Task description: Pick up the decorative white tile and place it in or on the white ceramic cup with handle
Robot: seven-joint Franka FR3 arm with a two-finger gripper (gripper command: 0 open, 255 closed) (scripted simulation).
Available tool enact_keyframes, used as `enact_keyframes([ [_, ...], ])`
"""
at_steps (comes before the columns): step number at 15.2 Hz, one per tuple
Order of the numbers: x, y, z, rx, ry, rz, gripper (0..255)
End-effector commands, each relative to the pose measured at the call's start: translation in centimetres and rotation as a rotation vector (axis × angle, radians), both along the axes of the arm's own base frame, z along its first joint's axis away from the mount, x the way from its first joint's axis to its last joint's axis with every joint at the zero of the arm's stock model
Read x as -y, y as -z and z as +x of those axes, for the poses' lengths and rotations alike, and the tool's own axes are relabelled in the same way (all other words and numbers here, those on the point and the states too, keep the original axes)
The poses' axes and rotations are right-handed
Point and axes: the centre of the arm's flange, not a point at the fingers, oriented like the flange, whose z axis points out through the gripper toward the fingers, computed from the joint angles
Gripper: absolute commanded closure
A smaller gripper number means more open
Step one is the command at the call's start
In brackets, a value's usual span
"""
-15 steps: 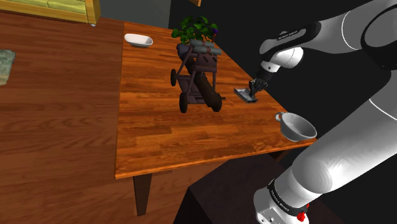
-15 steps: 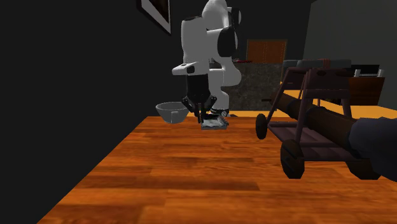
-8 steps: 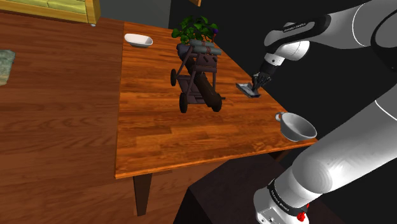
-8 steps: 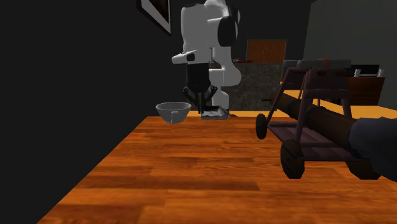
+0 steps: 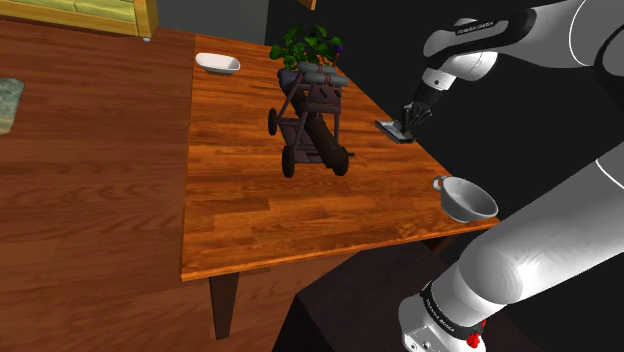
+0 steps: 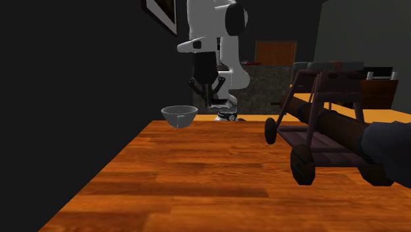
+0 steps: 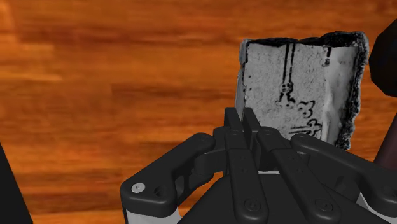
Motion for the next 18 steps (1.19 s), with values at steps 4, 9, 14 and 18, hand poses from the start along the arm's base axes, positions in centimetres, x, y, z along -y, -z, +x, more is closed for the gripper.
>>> enact_keyframes([
  [4, 1.5, -0.7, -5.2, 0.0, 0.0, 0.0, 255],
  [9, 3.3, -0.9, -11.6, 0.0, 0.0, 0.0, 255],
  [14, 5.2, -1.2, -17.9, 0.0, 0.0, 0.0, 255],
  [18, 6.7, -1.5, -22.9, 0.0, 0.0, 0.0, 255],
])
